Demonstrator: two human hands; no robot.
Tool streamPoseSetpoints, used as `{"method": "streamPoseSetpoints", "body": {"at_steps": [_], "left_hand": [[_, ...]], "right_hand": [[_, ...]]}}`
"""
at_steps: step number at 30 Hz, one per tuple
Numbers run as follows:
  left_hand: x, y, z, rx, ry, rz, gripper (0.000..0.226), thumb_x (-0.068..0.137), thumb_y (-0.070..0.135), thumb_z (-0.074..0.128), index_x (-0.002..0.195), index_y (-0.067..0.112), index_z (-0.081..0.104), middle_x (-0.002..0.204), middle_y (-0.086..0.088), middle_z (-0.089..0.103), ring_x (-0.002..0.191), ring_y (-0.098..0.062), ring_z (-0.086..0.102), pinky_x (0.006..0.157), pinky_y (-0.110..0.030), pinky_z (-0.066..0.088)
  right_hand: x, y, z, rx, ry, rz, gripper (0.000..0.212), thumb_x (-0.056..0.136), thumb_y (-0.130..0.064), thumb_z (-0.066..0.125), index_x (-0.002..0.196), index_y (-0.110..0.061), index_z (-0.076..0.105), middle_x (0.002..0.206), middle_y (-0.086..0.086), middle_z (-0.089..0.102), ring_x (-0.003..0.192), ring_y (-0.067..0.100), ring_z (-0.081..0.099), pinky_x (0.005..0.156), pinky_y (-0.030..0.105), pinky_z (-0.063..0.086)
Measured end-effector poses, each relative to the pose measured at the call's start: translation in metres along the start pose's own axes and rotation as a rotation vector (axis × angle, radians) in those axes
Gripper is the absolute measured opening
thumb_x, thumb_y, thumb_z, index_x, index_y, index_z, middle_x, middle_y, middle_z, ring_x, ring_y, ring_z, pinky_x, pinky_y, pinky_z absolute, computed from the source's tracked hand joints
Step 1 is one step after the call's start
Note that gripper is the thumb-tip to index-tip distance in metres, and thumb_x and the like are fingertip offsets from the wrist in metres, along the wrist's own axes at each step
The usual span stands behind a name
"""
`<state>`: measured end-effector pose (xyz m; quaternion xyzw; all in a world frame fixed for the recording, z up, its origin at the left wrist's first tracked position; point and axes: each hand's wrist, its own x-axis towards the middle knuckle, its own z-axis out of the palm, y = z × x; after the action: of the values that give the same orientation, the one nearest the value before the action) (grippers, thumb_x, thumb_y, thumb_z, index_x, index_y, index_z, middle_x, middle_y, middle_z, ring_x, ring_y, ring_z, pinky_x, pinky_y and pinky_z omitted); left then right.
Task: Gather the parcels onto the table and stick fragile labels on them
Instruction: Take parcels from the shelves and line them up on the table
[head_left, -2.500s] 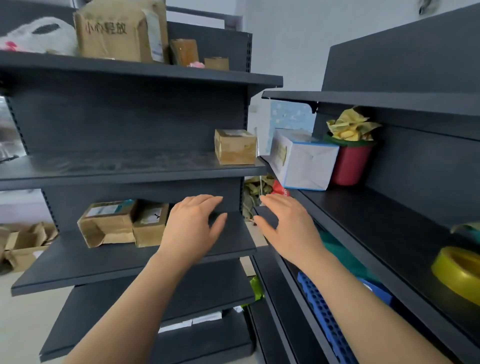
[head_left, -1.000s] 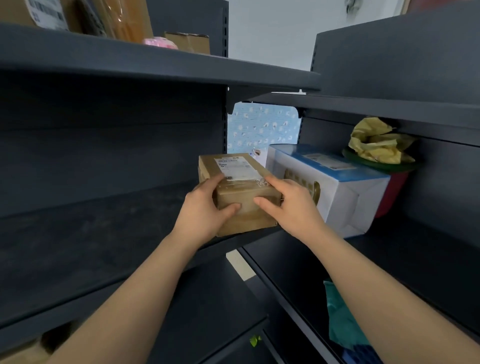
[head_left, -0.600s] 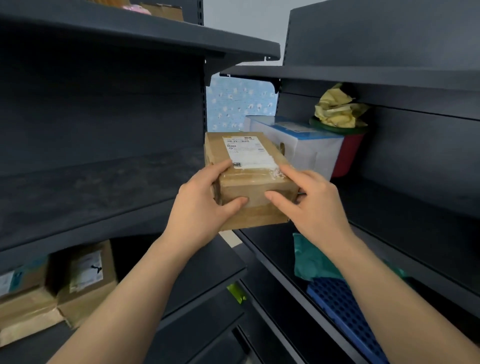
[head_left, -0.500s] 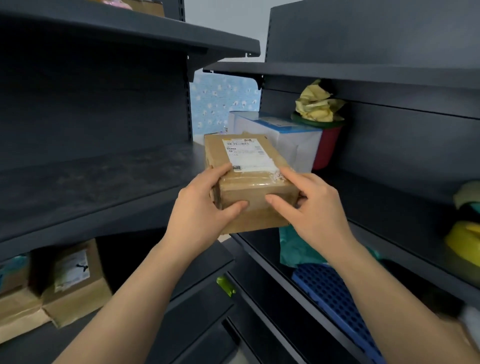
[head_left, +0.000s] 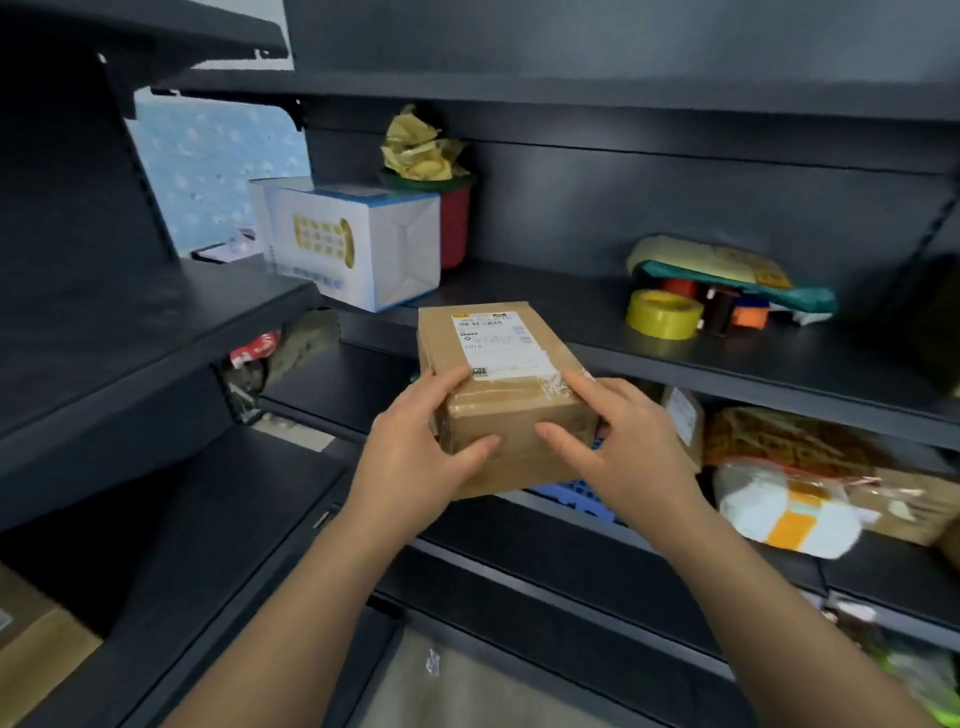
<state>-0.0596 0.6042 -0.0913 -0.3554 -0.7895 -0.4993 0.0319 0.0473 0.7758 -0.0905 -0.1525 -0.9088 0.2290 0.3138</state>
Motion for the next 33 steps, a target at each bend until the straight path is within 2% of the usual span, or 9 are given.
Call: {"method": "streamPoseSetpoints", "body": {"at_steps": [5,9,13,19,22,25,28,29,33], "left_hand": [[-0.028,0.021,0.035,-0.097,-0.174,0.064,0.071,0.072,0.025,0.081,0.133,0.037,0.048,0.128,0.017,0.051,0.114,0.000,0.050,0.097,-0.032,0.049],[-0.046,0.044,0.071,-0.153,-0.316,0.106,0.070,0.071,0.028,0.081,0.132,0.038,0.049,0.126,0.016,0.053,0.112,0.000,0.051,0.096,-0.032,0.049],[-0.059,0.078,0.107,-0.209,-0.441,0.177,0.069,0.072,0.026,0.081,0.131,0.041,0.048,0.122,0.021,0.051,0.106,0.008,0.050,0.094,-0.019,0.046],[-0.080,0.136,0.177,-0.268,-0.591,0.291,0.068,0.072,0.030,0.080,0.131,0.043,0.047,0.120,0.026,0.049,0.109,0.009,0.044,0.085,-0.003,0.036],[-0.095,0.172,0.218,-0.303,-0.644,0.339,0.069,0.071,0.030,0.081,0.130,0.044,0.048,0.115,0.034,0.046,0.107,0.015,0.041,0.082,0.002,0.033],[-0.113,0.211,0.261,-0.333,-0.687,0.370,0.067,0.070,0.030,0.081,0.128,0.044,0.050,0.115,0.031,0.049,0.104,0.014,0.043,0.082,0.003,0.033],[-0.134,0.249,0.307,-0.358,-0.738,0.407,0.066,0.070,0.033,0.080,0.127,0.046,0.050,0.123,0.021,0.055,0.110,0.003,0.050,0.092,-0.015,0.044],[-0.142,0.261,0.321,-0.360,-0.751,0.426,0.067,0.070,0.034,0.080,0.128,0.045,0.049,0.123,0.021,0.055,0.109,0.003,0.051,0.091,-0.018,0.046],[-0.172,0.308,0.375,-0.416,-0.834,0.486,0.067,0.072,0.031,0.079,0.130,0.044,0.048,0.119,0.025,0.052,0.100,0.013,0.049,0.078,0.002,0.038]], "right_hand": [[-0.065,0.014,-0.034,-0.075,0.095,0.144,0.061,0.080,-0.042,0.071,0.135,-0.026,0.053,0.126,-0.002,0.057,0.110,0.011,0.053,0.093,0.027,0.046],[-0.113,0.026,-0.070,-0.164,0.150,0.262,0.059,0.079,-0.041,0.072,0.134,-0.028,0.053,0.127,-0.002,0.058,0.113,0.010,0.052,0.093,0.014,0.036],[-0.153,0.042,-0.108,-0.229,0.225,0.365,0.060,0.078,-0.042,0.073,0.133,-0.027,0.054,0.121,-0.004,0.060,0.106,0.007,0.055,0.090,0.014,0.039],[-0.210,0.069,-0.176,-0.295,0.326,0.498,0.059,0.077,-0.039,0.075,0.131,-0.026,0.056,0.110,-0.013,0.055,0.093,-0.003,0.050,0.078,0.000,0.034],[-0.239,0.090,-0.214,-0.347,0.378,0.544,0.058,0.077,-0.037,0.075,0.130,-0.025,0.058,0.110,-0.009,0.059,0.091,-0.003,0.050,0.076,-0.001,0.034],[-0.269,0.115,-0.256,-0.409,0.412,0.605,0.057,0.077,-0.040,0.075,0.130,-0.026,0.058,0.111,-0.007,0.062,0.090,-0.002,0.049,0.076,0.005,0.036],[-0.302,0.139,-0.297,-0.459,0.450,0.649,0.058,0.077,-0.042,0.074,0.130,-0.026,0.058,0.106,-0.006,0.063,0.088,0.002,0.052,0.078,0.018,0.044],[-0.313,0.146,-0.310,-0.471,0.464,0.666,0.058,0.077,-0.043,0.073,0.130,-0.026,0.057,0.106,-0.006,0.062,0.089,0.004,0.054,0.079,0.021,0.046],[-0.355,0.173,-0.359,-0.510,0.506,0.735,0.060,0.077,-0.044,0.071,0.132,-0.028,0.055,0.111,-0.008,0.060,0.094,0.007,0.056,0.082,0.028,0.050]]}}
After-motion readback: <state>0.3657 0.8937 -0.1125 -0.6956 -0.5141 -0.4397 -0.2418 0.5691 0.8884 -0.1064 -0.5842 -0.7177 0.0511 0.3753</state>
